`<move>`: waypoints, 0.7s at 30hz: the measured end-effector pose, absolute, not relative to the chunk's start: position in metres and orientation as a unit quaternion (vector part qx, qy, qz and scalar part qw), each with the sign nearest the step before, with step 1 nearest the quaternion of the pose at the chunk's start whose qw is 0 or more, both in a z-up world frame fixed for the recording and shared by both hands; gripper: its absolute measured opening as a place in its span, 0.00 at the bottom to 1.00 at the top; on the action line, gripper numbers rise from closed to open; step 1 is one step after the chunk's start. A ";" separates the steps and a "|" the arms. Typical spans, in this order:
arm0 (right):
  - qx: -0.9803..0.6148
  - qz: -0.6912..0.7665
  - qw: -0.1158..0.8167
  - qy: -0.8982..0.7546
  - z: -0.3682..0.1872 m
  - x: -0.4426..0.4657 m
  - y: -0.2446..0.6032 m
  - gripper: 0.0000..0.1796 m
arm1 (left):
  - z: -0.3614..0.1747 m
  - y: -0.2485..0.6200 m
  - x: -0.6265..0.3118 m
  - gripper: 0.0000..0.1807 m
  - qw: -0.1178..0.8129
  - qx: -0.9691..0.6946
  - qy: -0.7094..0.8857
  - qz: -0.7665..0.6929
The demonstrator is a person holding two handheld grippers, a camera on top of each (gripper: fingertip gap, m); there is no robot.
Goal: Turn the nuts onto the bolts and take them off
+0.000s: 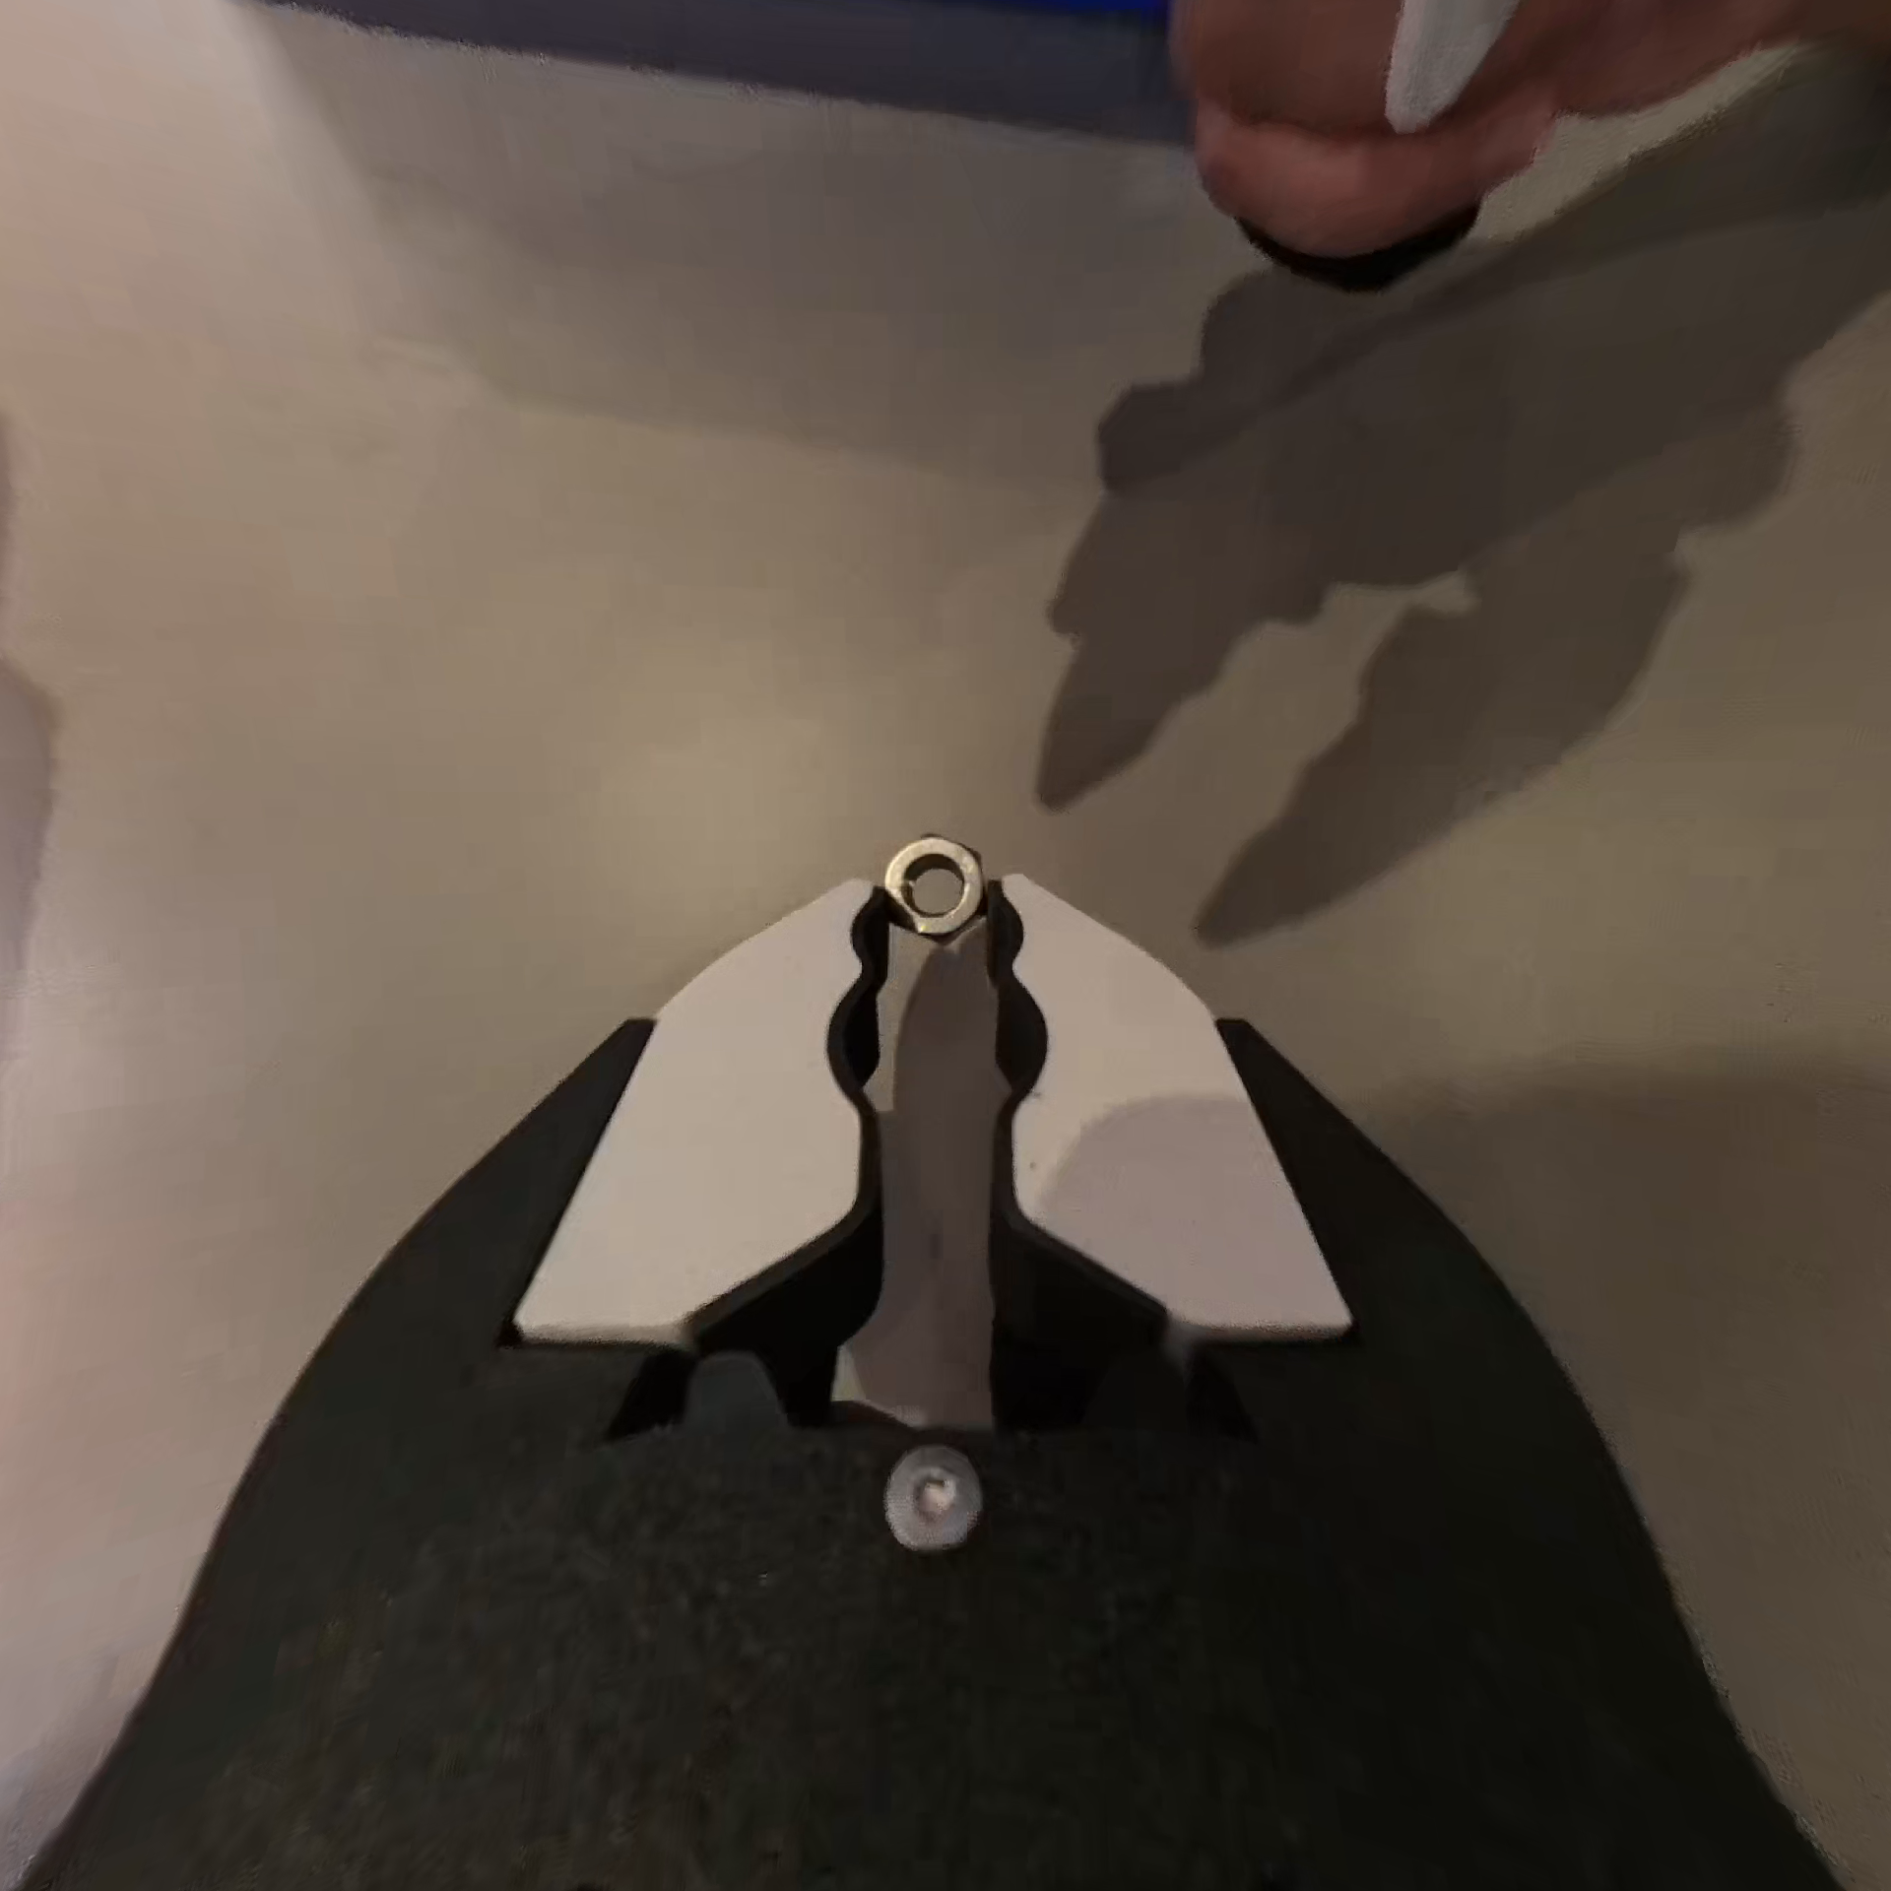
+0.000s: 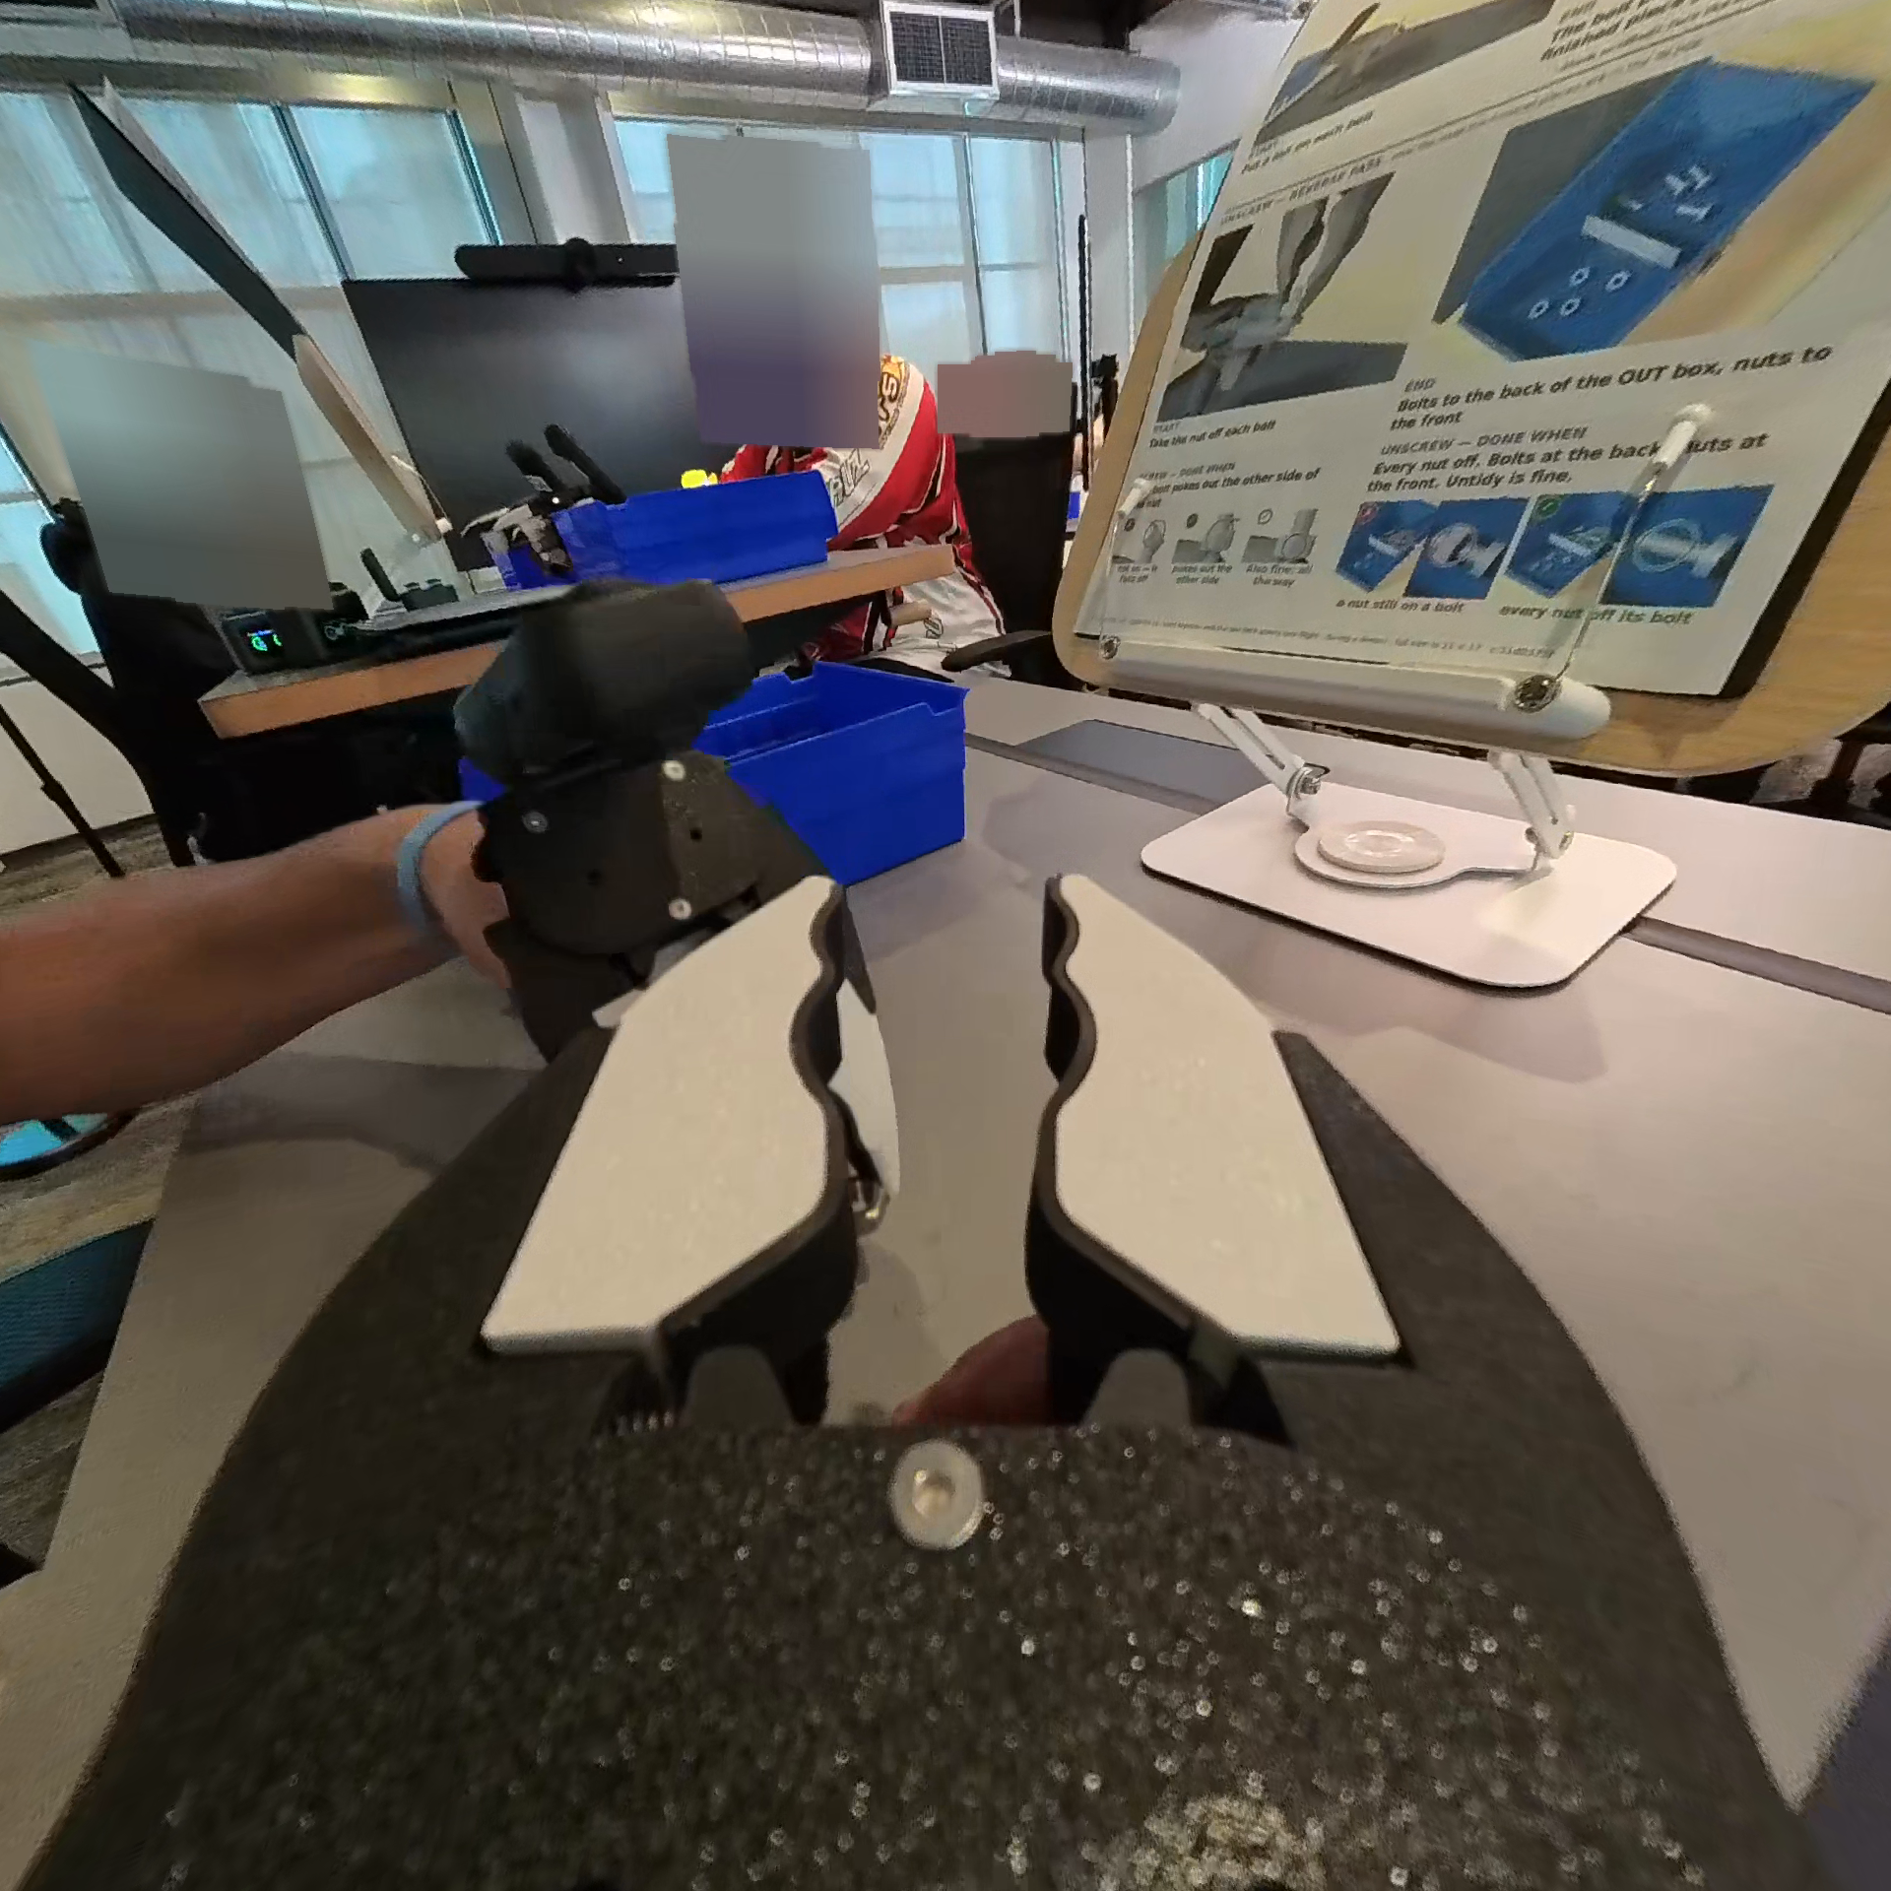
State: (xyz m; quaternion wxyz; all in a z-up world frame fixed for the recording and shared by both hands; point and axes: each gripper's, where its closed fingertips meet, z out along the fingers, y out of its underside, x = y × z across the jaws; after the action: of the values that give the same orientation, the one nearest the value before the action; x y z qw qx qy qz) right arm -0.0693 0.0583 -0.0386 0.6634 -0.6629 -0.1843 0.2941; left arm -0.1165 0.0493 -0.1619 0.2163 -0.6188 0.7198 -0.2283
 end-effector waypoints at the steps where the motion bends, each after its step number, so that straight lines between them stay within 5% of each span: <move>1: -0.664 0.297 0.661 -0.183 -0.039 -0.069 0.058 0.20 | -0.165 0.049 -0.116 0.10 0.209 -0.615 0.729 -0.217; 21: -0.699 0.296 0.622 -0.190 -0.058 -0.075 0.062 0.20 | -0.193 0.059 -0.124 0.14 0.139 -0.618 0.741 -0.222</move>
State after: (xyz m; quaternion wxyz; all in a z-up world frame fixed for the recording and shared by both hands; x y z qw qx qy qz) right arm -0.0751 0.0623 -0.0578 0.6224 -0.6990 -0.1901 0.2964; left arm -0.1238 0.0591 -0.1934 0.1393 -0.6179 0.7413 -0.2221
